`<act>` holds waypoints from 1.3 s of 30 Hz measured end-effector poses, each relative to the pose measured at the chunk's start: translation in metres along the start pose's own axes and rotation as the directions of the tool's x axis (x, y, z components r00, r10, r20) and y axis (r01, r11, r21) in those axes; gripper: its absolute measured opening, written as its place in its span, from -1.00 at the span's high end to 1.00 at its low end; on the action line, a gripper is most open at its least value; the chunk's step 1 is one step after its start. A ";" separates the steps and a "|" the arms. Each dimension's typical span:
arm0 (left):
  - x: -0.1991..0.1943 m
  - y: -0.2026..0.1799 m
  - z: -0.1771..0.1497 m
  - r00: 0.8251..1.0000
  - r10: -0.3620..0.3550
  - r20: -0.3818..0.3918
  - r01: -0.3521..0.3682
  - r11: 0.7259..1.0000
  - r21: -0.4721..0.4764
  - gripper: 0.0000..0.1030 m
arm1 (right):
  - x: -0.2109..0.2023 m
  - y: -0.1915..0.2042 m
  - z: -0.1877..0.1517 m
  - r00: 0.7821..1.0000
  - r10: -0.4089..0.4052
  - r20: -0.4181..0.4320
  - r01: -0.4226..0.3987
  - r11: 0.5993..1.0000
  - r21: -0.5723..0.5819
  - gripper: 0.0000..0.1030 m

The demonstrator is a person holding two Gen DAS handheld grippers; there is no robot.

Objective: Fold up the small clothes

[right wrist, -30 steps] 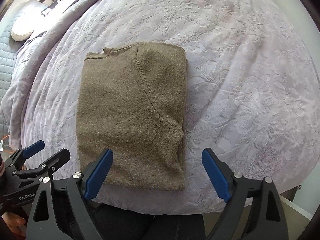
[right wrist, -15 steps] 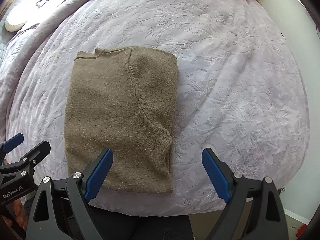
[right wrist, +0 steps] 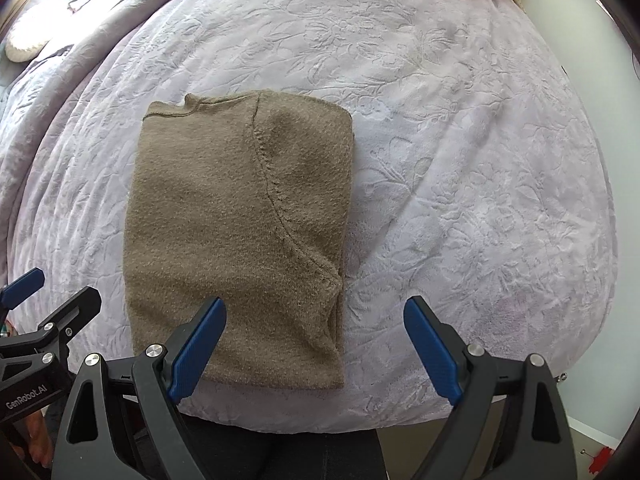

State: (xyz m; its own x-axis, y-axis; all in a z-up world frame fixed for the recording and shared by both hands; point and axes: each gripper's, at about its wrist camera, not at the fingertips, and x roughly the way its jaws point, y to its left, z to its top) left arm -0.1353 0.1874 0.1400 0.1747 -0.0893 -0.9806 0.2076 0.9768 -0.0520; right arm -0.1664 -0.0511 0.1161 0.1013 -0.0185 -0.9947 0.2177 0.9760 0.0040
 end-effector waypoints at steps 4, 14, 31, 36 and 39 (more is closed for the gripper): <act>0.001 0.000 0.000 1.000 -0.001 -0.001 0.001 1.000 0.000 -0.98 | 0.001 0.000 0.001 1.000 -0.001 -0.002 0.001 1.000 -0.001 -0.79; 0.002 0.003 0.002 1.000 0.000 -0.003 0.000 1.000 0.002 -0.98 | 0.001 0.000 0.001 1.000 -0.005 -0.001 0.005 1.000 -0.002 -0.79; 0.003 0.004 0.002 1.000 0.001 -0.002 -0.001 1.000 0.003 -0.98 | 0.001 0.000 0.002 1.000 -0.005 -0.001 0.005 1.000 -0.003 -0.79; 0.002 0.006 0.002 1.000 0.010 0.002 -0.010 1.000 0.007 -0.98 | 0.001 0.000 0.002 1.000 -0.005 -0.003 0.005 1.000 -0.005 -0.79; 0.002 0.007 0.002 1.000 0.011 0.004 -0.011 1.000 0.003 -0.98 | 0.001 0.002 0.003 1.000 -0.008 -0.004 0.008 1.000 -0.007 -0.79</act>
State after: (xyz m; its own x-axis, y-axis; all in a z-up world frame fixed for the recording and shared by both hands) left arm -0.1316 0.1935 0.1385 0.1805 -0.0793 -0.9804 0.2083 0.9772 -0.0406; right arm -0.1630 -0.0499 0.1152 0.0960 -0.0251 -0.9951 0.2113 0.9774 -0.0043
